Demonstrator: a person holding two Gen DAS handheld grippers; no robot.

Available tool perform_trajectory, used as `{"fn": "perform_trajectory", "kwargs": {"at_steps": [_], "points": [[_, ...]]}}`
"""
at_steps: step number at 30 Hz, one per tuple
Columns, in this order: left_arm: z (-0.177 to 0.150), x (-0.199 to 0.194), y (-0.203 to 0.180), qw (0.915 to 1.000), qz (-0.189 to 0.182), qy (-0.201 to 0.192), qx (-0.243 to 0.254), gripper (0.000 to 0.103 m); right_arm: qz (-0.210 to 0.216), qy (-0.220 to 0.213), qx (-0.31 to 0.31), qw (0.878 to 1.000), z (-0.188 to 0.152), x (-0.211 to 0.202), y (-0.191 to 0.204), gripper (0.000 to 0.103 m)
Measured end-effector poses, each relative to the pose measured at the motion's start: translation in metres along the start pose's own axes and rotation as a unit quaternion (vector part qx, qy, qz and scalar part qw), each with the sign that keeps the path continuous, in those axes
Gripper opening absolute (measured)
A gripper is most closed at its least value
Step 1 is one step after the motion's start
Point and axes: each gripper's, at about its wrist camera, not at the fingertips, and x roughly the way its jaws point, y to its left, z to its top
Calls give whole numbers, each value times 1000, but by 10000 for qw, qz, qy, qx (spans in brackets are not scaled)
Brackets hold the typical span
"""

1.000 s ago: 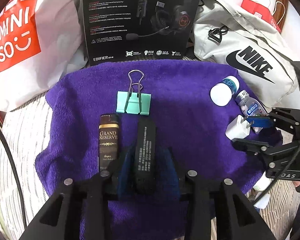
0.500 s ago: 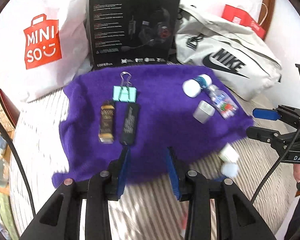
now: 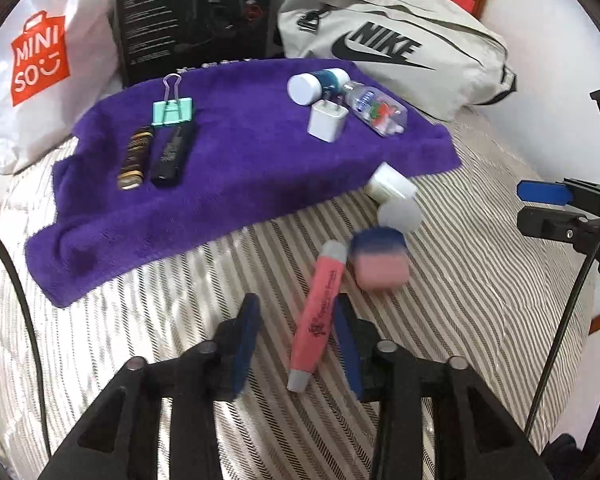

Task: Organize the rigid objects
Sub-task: 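Grasp the pink highlighter with the left tool while the right tool grasps the white roll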

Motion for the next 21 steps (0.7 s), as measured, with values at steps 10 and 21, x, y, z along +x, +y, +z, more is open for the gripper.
{"fn": "perform_trajectory", "kwargs": {"at_steps": [10, 21], "points": [[1, 8, -18, 9970, 223, 53, 744, 40, -2, 103, -73, 9999, -8, 2, 9, 72], [0, 9, -31, 9959, 123, 61, 893, 12, 207, 145, -81, 9996, 2, 19, 17, 72]]}}
